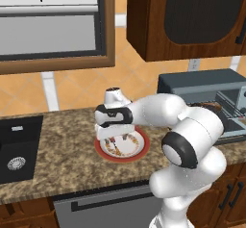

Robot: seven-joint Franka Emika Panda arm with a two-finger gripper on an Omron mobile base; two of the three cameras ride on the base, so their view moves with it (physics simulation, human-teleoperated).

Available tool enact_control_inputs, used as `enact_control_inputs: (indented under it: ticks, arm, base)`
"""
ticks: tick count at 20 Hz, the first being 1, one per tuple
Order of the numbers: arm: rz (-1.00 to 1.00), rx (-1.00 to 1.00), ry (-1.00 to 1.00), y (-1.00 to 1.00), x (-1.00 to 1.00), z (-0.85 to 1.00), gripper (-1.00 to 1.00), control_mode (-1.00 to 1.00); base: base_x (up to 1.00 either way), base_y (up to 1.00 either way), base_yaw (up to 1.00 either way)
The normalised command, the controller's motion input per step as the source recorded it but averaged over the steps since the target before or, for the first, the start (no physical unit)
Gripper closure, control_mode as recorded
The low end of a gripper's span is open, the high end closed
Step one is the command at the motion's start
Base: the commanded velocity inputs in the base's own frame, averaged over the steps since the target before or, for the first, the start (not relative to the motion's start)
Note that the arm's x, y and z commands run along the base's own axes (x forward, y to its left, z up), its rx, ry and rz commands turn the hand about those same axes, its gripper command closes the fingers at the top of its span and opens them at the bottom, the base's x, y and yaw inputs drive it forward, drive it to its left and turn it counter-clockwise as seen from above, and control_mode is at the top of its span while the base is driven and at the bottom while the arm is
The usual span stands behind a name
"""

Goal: Pick up the kebab skewer and baguette bread, and place them inside the toaster oven. Close the toaster oven door and start by setting the timer.

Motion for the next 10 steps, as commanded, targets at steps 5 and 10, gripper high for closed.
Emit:
enact_control_inputs:
  ticks: [5,10]
  arm:
    - [0.04,0.0,0.0,0.04,0.4,-0.28,-1.0,-1.0]
    - [0.0,0.03,0.0,0.0,0.32,-0.22,-1.0,-1.0]
  base:
    - [0.0,0.0,0.0]
    - [0.0,0.0,0.0]
